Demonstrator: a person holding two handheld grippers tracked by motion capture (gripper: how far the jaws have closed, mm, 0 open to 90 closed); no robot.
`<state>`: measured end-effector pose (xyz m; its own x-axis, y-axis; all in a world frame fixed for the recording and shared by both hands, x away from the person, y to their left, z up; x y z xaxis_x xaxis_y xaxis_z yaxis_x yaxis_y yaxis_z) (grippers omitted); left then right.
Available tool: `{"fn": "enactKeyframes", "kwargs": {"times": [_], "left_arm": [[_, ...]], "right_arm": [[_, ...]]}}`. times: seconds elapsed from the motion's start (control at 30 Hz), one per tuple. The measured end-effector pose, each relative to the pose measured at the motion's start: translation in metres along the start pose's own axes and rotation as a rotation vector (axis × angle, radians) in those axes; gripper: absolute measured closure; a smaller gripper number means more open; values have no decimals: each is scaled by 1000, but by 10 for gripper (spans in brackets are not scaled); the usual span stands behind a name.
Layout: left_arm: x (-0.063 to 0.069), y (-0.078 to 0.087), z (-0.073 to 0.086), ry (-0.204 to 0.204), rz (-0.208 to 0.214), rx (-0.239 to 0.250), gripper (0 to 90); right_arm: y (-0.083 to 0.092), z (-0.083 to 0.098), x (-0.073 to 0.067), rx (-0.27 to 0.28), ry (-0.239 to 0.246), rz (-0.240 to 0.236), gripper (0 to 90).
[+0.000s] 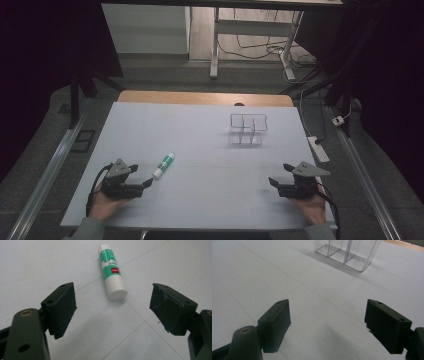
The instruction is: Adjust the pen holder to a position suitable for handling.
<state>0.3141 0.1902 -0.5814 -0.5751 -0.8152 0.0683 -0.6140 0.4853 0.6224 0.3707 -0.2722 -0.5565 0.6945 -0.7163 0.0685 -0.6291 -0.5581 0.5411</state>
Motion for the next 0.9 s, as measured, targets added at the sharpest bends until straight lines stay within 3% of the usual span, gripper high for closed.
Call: {"fn": "enactKeyframes", "kwargs": {"times": [0.47, 0.8, 0.9], "left_arm": [[-2, 0, 2, -5, -15, -10, 206], [-2, 0, 2, -14, -22, -9, 206], [-2, 0, 2, -13, -26, -9, 206]], "right_arm": [[-2, -8, 6, 16, -42, 13, 225], [-10, -28, 17, 6, -51, 33, 237], [-17, -31, 19, 8, -75, 24, 248]]}}
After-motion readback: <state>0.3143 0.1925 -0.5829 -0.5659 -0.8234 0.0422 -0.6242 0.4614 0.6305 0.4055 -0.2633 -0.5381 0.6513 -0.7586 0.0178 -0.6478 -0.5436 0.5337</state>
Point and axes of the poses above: each handheld gripper's, and its own axes: y roughly backward along the jaws, z roughly out of its underside, x roughly to its right, the point moved 9 cm from there along -y, roughly forward along the jaws, and after that the axes turned 1 degree about -z, right-handed, at the moved point
